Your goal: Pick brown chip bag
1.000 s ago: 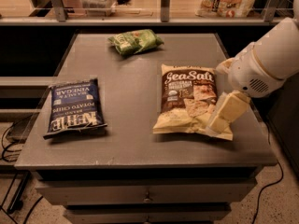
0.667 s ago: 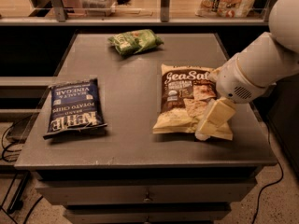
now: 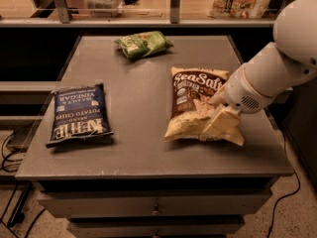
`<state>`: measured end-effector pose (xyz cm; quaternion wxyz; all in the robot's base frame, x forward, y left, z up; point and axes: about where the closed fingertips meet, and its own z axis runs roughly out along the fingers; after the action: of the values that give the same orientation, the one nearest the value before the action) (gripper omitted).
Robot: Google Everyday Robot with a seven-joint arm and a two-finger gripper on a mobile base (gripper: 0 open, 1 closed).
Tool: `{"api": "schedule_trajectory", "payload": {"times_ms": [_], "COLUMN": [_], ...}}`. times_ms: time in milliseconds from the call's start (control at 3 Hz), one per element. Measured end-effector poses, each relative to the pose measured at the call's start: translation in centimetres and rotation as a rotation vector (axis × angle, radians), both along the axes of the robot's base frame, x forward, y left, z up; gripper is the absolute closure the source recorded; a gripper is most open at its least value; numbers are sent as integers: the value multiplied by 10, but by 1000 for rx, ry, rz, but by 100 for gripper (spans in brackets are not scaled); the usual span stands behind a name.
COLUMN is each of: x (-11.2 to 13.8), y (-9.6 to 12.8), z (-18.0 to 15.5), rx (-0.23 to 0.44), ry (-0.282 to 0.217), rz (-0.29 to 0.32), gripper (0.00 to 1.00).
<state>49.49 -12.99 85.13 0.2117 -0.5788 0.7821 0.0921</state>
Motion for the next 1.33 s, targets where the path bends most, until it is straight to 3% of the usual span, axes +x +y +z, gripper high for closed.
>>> {"api": "schedule_trajectory", "payload": {"times_ms": [333,667,1000,1333], "x": [4,7,14,22], "y": [-6,-8,-12,-15], "z": [20,48,99,167], "rx": [-10,-10,-20,-45], "ry": [-48,-108,-201,-335], "rz": [-13,-15,8,32], "gripper": [73,96,100,100]}}
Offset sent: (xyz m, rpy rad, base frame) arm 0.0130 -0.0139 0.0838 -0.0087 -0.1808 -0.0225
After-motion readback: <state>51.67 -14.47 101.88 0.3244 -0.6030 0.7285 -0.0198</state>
